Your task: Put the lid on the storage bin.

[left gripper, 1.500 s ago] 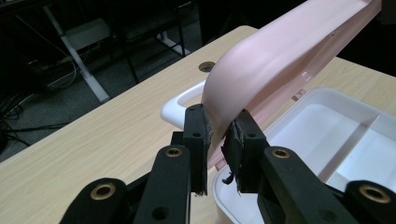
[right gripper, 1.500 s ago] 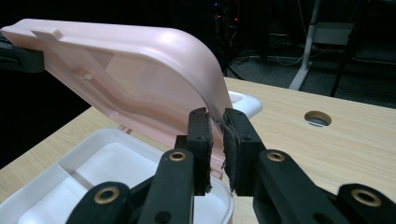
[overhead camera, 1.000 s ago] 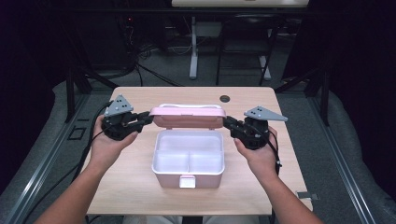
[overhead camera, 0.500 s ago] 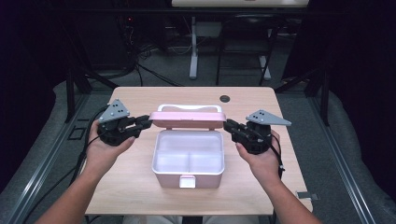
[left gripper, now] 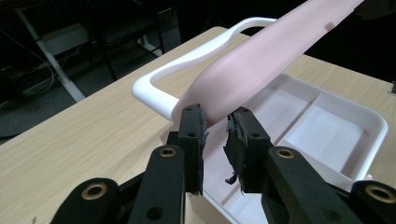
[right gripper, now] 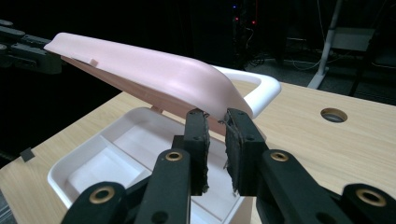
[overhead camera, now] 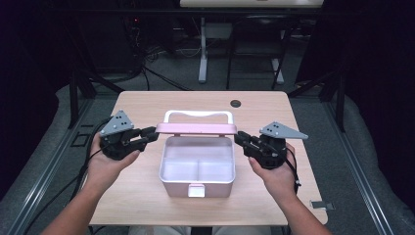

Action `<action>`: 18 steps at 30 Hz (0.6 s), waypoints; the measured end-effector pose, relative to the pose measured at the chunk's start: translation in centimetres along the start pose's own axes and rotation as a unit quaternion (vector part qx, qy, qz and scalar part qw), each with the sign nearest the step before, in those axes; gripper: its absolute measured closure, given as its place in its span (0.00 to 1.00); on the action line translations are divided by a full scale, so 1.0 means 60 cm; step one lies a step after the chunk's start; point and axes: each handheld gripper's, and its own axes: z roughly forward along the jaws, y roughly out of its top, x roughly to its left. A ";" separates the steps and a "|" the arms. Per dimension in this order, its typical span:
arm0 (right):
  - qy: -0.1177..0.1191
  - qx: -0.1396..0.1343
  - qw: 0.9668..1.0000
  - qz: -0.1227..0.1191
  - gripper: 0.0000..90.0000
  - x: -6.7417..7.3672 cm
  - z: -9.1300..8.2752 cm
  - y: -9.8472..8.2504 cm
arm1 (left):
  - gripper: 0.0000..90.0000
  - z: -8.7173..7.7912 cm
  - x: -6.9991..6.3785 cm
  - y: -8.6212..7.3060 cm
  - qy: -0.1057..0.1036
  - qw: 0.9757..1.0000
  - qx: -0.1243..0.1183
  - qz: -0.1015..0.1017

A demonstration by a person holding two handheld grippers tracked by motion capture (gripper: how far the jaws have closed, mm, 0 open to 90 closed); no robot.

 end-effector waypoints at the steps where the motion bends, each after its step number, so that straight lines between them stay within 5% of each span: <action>1: 0.001 0.000 1.000 -0.002 0.87 0.001 -0.001 -0.002 | 0.84 -0.001 -0.001 -0.002 -0.001 1.000 0.001 0.002; 18: 0.016 0.008 1.000 0.003 0.86 0.006 -0.015 -0.052 | 0.83 -0.009 -0.019 -0.051 -0.003 1.000 -0.005 -0.005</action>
